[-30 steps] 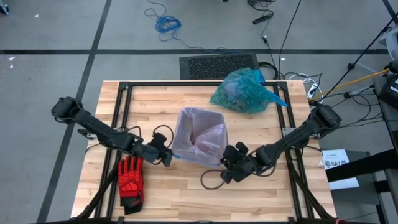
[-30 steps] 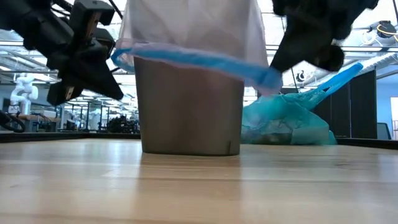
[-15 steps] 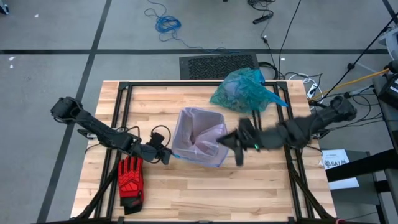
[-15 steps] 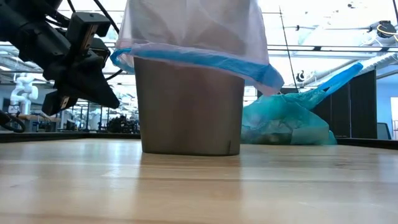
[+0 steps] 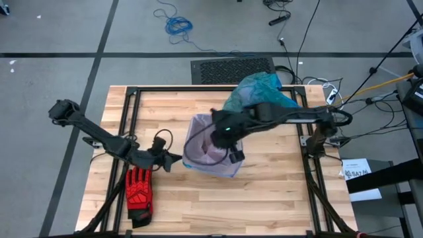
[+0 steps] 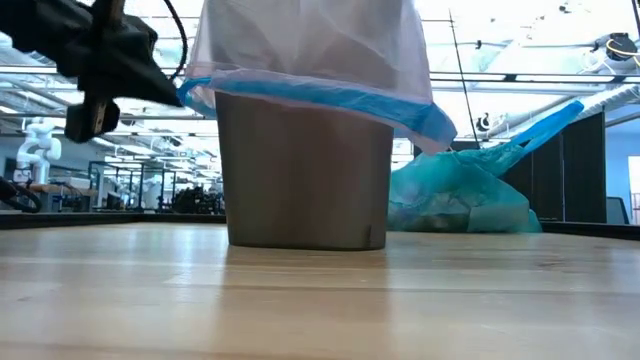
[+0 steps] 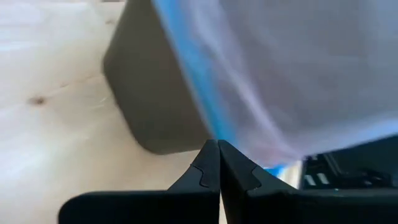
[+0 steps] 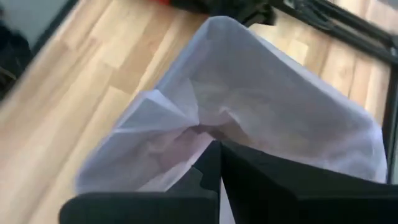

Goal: Place trash/remove bag and relplace
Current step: Put the pink trash bag into the trash bin

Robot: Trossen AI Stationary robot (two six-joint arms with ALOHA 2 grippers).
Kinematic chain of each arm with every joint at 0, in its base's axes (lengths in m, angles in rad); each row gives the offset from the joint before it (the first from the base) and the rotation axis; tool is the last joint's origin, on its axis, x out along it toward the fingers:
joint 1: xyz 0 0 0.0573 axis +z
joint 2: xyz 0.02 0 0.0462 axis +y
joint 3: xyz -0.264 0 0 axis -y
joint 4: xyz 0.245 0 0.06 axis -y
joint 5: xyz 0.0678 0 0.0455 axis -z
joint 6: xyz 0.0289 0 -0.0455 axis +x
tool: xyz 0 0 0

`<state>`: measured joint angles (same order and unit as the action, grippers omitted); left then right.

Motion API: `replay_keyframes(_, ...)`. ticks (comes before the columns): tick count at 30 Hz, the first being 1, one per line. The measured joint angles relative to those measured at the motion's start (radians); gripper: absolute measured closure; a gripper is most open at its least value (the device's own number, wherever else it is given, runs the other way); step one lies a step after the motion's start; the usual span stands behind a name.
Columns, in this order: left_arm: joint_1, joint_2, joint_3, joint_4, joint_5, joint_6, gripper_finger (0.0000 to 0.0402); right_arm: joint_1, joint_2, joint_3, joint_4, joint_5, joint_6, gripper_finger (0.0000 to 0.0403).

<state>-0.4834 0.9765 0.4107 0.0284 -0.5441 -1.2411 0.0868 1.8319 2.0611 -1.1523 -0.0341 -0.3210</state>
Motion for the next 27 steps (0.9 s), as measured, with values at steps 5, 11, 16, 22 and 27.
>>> replay_keyframes(5, -0.038, -0.070, 0.036, 0.004, -0.053, 0.078, 0.0402, -0.001, 0.101, 0.046, 0.000, -0.040, -0.142, 0.0403)
replay_keyframes(11, -0.060, -0.102, 0.038, 0.014, -0.089, 0.104, 0.0402, -0.020, 0.179, 0.046, 0.051, -0.040, -0.188, 0.0403)
replay_keyframes(16, -0.067, -0.057, 0.038, 0.016, -0.092, 0.094, 0.0402, -0.058, 0.217, 0.048, 0.101, -0.036, -0.196, 0.0403)
replay_keyframes(22, -0.067, 0.032, 0.038, 0.015, -0.094, 0.033, 0.0402, -0.084, 0.250, 0.047, 0.084, -0.035, -0.215, 0.0403)
replay_keyframes(27, -0.067, 0.084, 0.038, 0.015, -0.094, 0.000, 0.0402, -0.071, 0.258, 0.040, 0.029, -0.036, -0.267, 0.0403)
